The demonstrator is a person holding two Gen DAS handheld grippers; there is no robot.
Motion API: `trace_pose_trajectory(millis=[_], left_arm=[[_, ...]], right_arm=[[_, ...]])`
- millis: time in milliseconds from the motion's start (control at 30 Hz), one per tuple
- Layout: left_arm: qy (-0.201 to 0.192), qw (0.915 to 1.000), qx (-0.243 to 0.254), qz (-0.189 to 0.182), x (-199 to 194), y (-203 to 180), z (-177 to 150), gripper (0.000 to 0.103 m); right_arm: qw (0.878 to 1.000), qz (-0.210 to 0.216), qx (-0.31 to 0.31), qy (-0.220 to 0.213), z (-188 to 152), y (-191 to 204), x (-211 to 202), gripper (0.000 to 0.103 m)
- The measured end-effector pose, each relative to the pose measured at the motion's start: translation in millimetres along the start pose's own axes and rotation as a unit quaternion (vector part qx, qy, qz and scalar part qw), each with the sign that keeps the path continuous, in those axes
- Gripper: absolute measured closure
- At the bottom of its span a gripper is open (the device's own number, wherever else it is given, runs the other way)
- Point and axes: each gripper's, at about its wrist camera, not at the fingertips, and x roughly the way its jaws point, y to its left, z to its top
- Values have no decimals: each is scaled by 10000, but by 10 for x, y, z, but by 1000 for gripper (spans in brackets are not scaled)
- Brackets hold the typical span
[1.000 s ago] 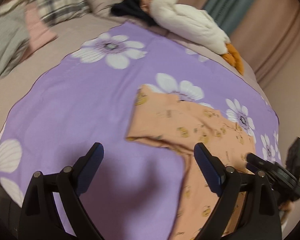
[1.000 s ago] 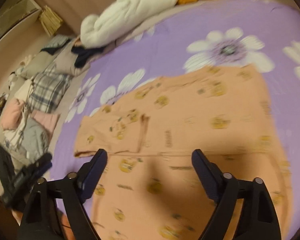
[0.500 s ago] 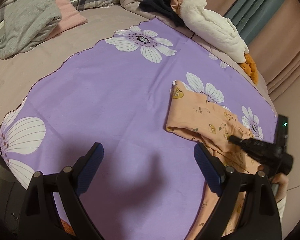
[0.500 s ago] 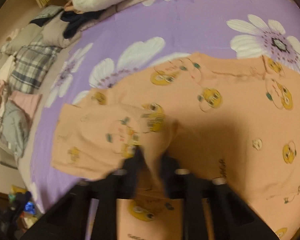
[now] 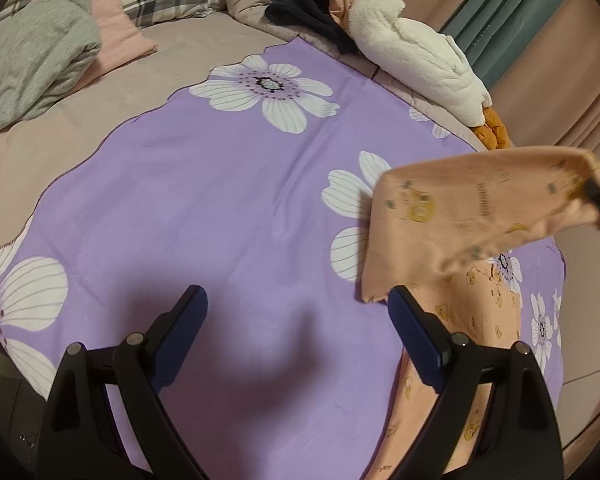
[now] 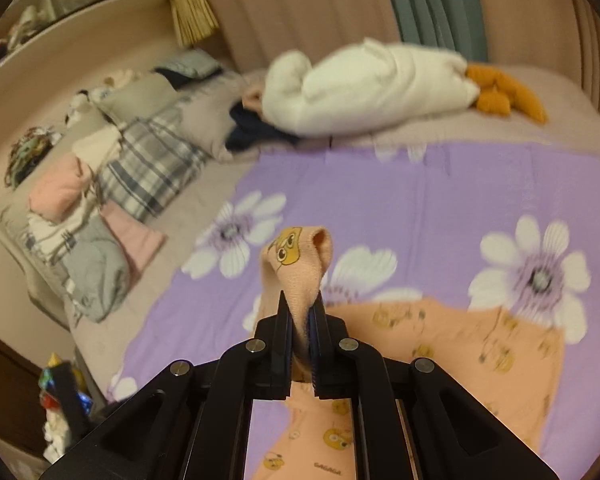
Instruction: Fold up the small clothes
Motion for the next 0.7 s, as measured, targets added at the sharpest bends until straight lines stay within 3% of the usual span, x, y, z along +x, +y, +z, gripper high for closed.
trace_pose_trajectory(millis=[267, 700], left_arm=[[7, 9995, 288, -120, 140, -287, 136, 12], [437, 9938, 1008, -190, 713, -979, 160, 22]], right_arm=[[9974, -514, 307, -400, 0, -398, -224, 95], [9797, -1482, 1346, 122, -584, -1517, -125, 95]])
